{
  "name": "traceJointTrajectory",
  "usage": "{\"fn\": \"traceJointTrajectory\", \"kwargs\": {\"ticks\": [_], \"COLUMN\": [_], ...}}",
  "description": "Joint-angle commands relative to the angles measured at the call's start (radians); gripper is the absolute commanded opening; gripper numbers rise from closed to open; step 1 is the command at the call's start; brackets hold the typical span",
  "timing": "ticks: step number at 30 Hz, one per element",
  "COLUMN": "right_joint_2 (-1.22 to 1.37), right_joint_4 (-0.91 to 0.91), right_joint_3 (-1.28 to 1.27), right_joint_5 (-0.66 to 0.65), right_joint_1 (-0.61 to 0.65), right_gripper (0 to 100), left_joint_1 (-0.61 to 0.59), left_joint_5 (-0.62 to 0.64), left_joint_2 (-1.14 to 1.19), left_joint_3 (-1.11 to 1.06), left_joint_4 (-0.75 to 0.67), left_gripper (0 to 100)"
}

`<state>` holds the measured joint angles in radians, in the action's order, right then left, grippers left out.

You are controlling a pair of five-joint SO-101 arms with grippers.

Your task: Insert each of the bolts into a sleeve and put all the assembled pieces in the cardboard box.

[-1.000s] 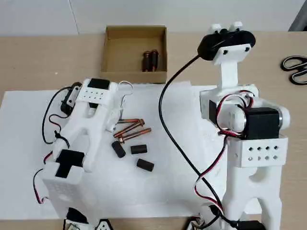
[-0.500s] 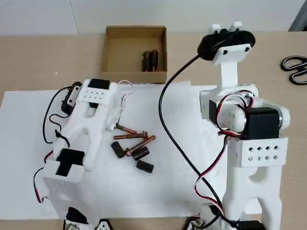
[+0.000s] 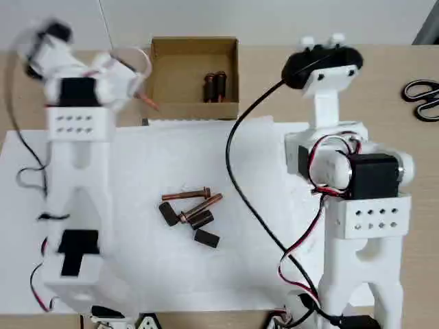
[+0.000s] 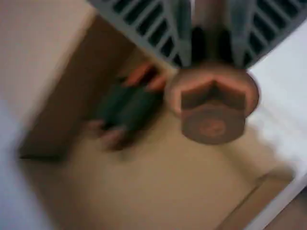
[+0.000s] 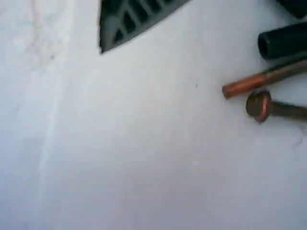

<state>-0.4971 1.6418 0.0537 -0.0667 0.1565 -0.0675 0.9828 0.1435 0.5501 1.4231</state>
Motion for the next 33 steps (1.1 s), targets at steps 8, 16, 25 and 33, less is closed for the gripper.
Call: {"fn": "traceJointTrajectory", "kwargs": {"ticks": [8, 16, 25, 33], "right_joint_2": [-0.068, -0.062, -0.061, 0.163], "right_joint_4": [0.035, 0.030, 0.022, -0.045], "right_joint_3": [-0.269, -0.434, -0.433, -0.470], "right_joint_5": [-0.068, 0.058, 0.031, -0.072], "right_joint_1": [0.323, 0.527, 0.805, 0.828], "right_gripper": [35.3, 35.3, 35.3, 35.3], "left_joint_1": [-0.186, -0.356, -0.402, -0.423], "left_joint_5": [-0.502, -0.514, -0.514, -0.511], "left_joint_2": [-0.034, -0.021, -0.021, -0.023], "left_joint_3": [0.125, 0.070, -0.004, -0.004], "left_joint_4": [0.330, 0.330, 0.330, 0.330], "left_gripper": [1, 1, 1, 1]}}
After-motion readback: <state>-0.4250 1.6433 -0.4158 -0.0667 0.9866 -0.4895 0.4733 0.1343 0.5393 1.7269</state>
